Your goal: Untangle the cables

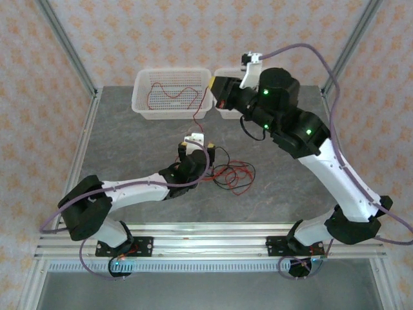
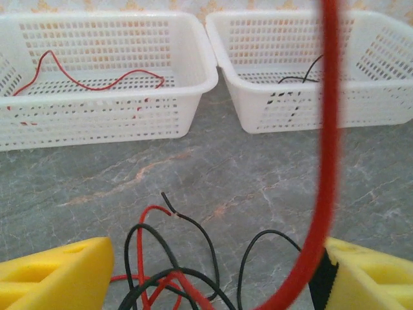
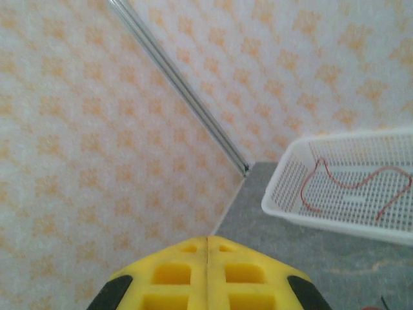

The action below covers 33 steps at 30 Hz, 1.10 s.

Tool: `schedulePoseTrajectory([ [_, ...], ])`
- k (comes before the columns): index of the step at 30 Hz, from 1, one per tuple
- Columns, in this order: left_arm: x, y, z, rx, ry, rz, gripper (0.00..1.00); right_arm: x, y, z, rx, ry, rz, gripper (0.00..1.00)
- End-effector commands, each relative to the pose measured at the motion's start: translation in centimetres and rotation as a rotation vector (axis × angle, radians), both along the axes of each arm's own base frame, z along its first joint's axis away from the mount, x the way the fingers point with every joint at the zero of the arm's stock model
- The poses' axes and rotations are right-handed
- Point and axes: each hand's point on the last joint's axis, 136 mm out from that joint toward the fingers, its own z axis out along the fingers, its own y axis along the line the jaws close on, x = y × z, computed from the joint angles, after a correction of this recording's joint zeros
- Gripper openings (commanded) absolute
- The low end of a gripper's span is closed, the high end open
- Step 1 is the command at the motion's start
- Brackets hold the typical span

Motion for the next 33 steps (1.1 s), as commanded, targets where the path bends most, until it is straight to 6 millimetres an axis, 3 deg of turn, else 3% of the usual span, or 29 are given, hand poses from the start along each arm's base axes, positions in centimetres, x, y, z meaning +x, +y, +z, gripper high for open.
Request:
schedulePoseTrajectory([
  [1,0.5,0.3,-0.7,-0.004,-0.020,0.039,0.78,-0.1,-2.4,4.1,0.038,-0.096,-0.077,0.00],
  [13,0.4,3.2,-9.6,-0.003,0.107,0.102,0.75,-1.9,-6.9,12.3,0.188,-0.308,-0.186,0.00],
  [20,0.2,4.5,-13.5,-0.013,0.175,0.125,0.74,-2.6,-9.1,16.3,0.271,-0.439,-0.271,0.00],
  [25,0.1,4.9,-15.0,-0.018,0.204,0.133,0.73,-3.3,-10.5,19.2,0.343,-0.548,-0.318,0.00],
  [33,-0.3,5.4,-15.9,-0.029,0.220,0.133,0.73,-3.6,-10.9,22.4,0.413,-0.687,-0.363,0.00],
])
